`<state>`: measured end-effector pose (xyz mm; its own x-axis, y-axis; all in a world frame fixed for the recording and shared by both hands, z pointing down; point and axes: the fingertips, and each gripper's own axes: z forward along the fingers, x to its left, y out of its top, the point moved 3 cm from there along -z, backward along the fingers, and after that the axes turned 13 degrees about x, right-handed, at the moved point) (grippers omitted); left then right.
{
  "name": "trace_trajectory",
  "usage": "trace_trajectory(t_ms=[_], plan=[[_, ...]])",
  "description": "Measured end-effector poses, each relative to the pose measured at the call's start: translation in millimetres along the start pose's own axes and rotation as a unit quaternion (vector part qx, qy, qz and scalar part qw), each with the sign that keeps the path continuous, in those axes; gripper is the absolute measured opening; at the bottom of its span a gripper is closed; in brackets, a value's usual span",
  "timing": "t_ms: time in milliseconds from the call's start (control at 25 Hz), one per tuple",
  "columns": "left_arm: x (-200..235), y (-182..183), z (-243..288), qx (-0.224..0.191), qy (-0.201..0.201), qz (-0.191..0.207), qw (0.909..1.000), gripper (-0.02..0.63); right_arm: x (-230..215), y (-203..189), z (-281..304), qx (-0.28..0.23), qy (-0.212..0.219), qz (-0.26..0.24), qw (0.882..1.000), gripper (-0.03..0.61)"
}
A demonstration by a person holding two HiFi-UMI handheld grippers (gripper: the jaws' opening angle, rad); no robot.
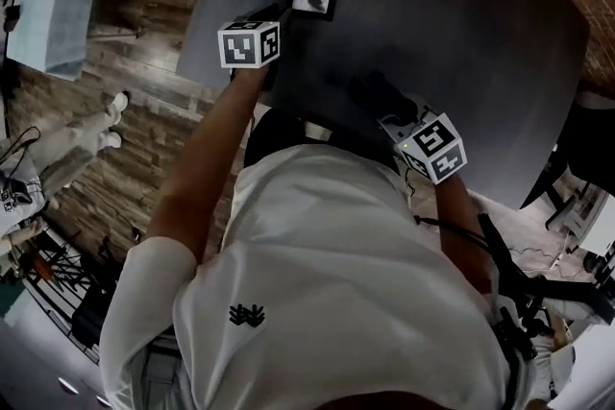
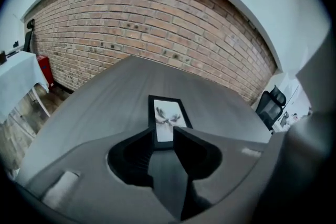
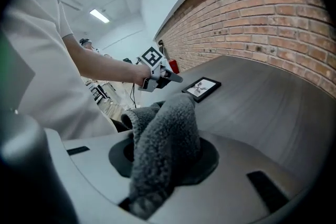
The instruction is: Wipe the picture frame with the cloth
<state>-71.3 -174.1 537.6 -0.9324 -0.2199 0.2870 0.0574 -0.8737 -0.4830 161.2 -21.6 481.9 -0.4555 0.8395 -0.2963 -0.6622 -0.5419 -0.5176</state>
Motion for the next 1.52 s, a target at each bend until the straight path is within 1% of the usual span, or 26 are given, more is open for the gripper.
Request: trace_trajectory(t_ms=[120,240,400,520,600,680,800,960,1080,1240,1400,1520], plan=[[13.3,21.4,34.7,0.018,0.028,0.004,0.9994,0.101,-18.0,-11.5,0.9,0.01,0.002,0.021,1.0,0.092],[24.5,32.9,55.5,0.031,0.041,0.002,0.9987,0.101,-25.0,-19.5,-2.6,0.013,-0.007,0.048,0.999,0.092],[29.8,42.6,68.2,0.039,0.047,0.007,0.9981,0.103,-23.7,-24.3,-3.3,0.01,-0.012,0.088,0.996,0.092],[36.8,41.4,72.3,0.052,0.06,0.018,0.9966,0.103,-15.6,-22.4,0.8,0.019,-0.016,0.093,0.995,0.092],[39.1,40.8,71.0,0.05,0.066,0.029,0.9961,0.101,-11.7,-19.3,1.3,0.018,-0.018,0.099,0.995,0.092],[38.6,41.5,72.5,0.04,0.065,0.023,0.9968,0.101,-12.3,-18.8,0.4,0.015,-0.021,0.104,0.994,0.092],[41.2,39.0,72.8,0.033,0.047,-0.012,0.9983,0.1,-8.8,-18.6,0.2,0.017,-0.023,0.105,0.994,0.092],[40.0,38.7,74.1,0.049,0.022,-0.02,0.9984,0.078,-10.4,-19.4,0.9,0.022,-0.028,0.105,0.994,0.092],[41.4,32.7,71.3,0.06,0.017,-0.025,0.9977,0.075,-8.2,-12.1,2.3,0.02,-0.03,0.101,0.994,0.092],[34.7,19.9,62.1,0.062,-0.003,-0.042,0.9972,0.075,-9.8,-5.2,1.6,0.015,-0.033,0.089,0.995,0.092],[12.2,14.6,44.1,0.053,-0.043,-0.037,0.997,0.074,-17.2,6.4,-5.4,-0.002,-0.042,0.069,0.997,0.092],[-4.3,11.4,21.0,0.041,-0.074,-0.024,0.9961,0.074,-15.8,26.0,-12.9,-0.019,-0.055,0.037,0.998,0.092]])
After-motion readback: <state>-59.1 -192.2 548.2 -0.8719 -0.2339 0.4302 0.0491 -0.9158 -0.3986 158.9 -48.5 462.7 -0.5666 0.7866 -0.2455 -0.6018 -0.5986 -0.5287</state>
